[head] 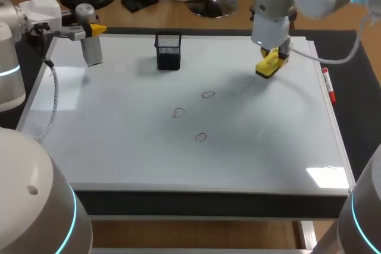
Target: Pick up the inspection probe, press it on each red-marked spot on the whiteboard one by one, put down the probe, pick up the eraser, and wipe off all the red marks.
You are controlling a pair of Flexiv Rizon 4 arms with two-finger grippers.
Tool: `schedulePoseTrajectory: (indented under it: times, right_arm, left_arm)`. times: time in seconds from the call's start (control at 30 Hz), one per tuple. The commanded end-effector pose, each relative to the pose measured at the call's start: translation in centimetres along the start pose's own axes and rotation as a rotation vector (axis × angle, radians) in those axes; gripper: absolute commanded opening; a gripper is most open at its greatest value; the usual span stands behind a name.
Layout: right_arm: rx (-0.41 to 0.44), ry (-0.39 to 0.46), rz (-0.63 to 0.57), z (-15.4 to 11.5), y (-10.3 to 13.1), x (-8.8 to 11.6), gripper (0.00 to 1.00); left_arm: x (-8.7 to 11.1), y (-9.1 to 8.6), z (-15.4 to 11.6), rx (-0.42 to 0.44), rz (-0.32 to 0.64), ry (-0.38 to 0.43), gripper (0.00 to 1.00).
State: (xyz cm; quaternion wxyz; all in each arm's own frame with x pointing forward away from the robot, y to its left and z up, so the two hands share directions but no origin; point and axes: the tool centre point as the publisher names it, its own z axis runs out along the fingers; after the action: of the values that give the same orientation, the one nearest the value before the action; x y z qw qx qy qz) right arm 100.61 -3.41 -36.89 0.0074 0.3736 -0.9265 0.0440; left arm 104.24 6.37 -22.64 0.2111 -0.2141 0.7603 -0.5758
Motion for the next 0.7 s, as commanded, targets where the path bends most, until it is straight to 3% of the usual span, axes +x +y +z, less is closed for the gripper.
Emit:
schedulePoseTrajectory:
  times: [0.03,0.27,0.7]
  right_arm:
    - [0.005,-0.014,0.021,-0.2,0.1,3.6,0.00]
    - [-0.011,-0.005,0.069,0.2,0.3,5.2,0.00]
    - [-0.018,-0.010,0.075,0.3,0.3,5.3,0.00]
  left_arm:
    - [0.0,0.0,0.0,0.000,0.000,-0.001,0.00]
    - [0.0,0.0,0.0,0.000,0.000,-0.001,0.00]
    - [0.0,0.0,0.0,0.000,0.000,-0.001,0.00]
